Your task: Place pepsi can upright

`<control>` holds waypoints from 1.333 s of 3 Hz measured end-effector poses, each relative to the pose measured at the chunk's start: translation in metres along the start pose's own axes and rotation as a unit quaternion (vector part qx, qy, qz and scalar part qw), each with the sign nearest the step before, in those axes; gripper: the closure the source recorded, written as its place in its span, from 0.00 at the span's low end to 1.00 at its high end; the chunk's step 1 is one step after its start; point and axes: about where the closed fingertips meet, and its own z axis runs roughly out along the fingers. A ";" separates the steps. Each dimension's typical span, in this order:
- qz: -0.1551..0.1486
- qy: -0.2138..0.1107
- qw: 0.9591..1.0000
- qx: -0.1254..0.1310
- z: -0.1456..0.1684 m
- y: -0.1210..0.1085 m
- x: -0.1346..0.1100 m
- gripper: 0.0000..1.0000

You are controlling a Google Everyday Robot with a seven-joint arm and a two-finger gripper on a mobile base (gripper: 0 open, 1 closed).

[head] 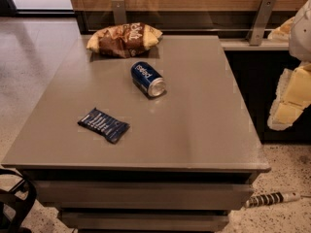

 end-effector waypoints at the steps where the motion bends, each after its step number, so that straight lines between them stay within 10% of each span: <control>1: 0.000 0.000 1.000 0.000 0.000 0.000 0.000 0.00; 2: 0.001 -0.028 1.000 -0.004 -0.002 -0.023 -0.027 0.00; 4: 0.115 -0.069 0.988 -0.072 0.045 -0.068 -0.125 0.00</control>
Offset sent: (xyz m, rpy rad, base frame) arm 0.0495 0.0394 0.0281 0.1152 -0.0076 0.0408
